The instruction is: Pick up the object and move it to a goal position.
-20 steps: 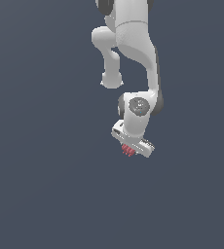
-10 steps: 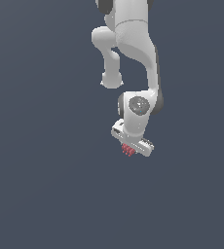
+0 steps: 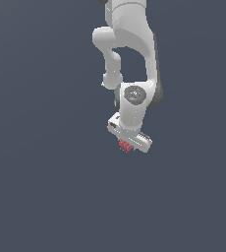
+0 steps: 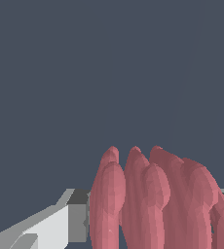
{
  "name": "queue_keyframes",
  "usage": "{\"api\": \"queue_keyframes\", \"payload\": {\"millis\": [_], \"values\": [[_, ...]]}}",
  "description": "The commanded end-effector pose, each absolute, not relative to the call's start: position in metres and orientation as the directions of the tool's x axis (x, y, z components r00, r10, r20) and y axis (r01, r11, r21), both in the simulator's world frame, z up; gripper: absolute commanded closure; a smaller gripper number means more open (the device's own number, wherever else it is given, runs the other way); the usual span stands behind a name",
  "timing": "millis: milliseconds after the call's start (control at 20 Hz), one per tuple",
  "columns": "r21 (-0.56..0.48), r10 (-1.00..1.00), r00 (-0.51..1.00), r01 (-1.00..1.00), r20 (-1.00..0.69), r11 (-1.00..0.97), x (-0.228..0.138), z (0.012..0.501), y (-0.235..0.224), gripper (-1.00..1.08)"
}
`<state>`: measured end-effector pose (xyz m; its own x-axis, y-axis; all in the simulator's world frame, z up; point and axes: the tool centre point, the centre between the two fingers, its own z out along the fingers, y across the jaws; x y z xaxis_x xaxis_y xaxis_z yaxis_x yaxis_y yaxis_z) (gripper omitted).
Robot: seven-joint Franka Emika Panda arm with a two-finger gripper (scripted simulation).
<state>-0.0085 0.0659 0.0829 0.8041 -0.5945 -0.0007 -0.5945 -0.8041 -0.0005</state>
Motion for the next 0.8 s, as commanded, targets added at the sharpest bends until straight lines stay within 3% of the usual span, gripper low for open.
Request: {"api": "queue_keyframes", "payload": {"millis": [0, 750], "values": [[-0.001, -0.595, 0.804, -0.595, 0.000, -0.804, -0.012, 0.101, 0.057, 1.08], [-0.002, -0.596, 0.803, -0.596, -0.001, -0.803, -0.045, 0.252, -0.024, 1.08]]}}
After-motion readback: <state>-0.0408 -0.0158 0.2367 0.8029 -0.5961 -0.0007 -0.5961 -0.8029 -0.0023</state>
